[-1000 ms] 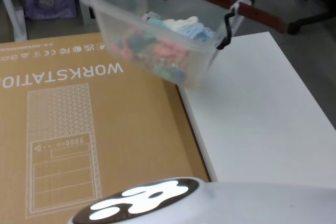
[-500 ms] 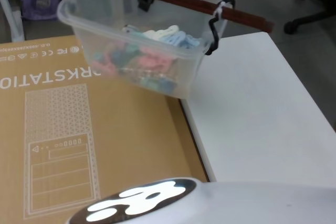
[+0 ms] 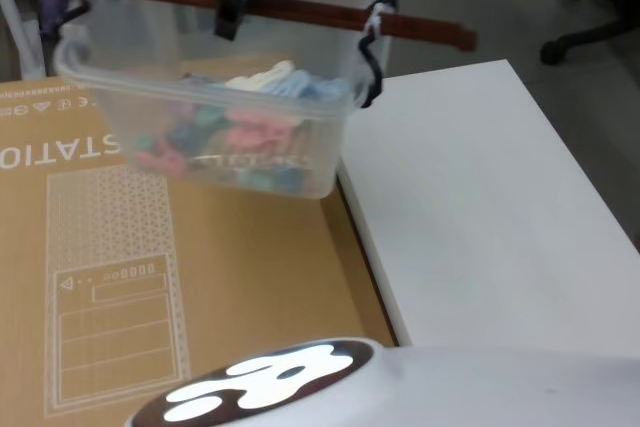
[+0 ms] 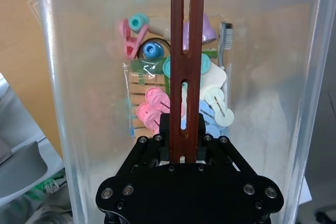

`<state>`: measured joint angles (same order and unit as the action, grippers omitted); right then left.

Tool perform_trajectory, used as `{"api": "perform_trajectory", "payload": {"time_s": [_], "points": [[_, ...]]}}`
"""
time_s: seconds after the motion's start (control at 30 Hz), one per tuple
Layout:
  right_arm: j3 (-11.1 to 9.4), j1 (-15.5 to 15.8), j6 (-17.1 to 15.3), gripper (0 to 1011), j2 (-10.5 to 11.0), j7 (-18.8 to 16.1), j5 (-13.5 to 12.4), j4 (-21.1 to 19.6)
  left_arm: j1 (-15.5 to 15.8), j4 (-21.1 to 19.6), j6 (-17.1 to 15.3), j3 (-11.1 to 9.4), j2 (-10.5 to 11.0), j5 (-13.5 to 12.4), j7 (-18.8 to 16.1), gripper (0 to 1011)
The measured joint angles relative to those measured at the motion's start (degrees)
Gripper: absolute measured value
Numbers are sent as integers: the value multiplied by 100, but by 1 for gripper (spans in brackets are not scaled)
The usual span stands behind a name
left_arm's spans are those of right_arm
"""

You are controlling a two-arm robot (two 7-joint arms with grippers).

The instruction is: Use one hand to grasp the basket and place it at the designated location.

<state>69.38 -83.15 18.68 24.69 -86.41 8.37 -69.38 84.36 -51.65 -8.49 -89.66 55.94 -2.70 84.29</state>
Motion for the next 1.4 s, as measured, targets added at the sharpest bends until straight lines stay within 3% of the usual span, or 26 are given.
{"api": "perform_trajectory", "payload": {"time_s": [0.27, 0.43, 0.73, 1.13, 1.4], "points": [[120, -67, 307, 233, -242, 21, -100, 238, 0, 0, 0, 0, 0, 0, 0, 0], [216, -121, 718, 233, -564, 13, -221, 516, 0, 2, 0, 0, 0, -1, 0, 0], [358, -163, 1099, 233, -835, -11, -373, 800, 0, 0, 0, 0, 0, 0, 0, 0], [557, -119, 1484, 233, -1044, -77, -626, 816, 0, 0, 0, 0, 0, 0, 0, 0], [660, -89, 1541, 233, -1081, -48, -699, 758, 0, 0, 0, 0, 0, 0, 0, 0]]}}
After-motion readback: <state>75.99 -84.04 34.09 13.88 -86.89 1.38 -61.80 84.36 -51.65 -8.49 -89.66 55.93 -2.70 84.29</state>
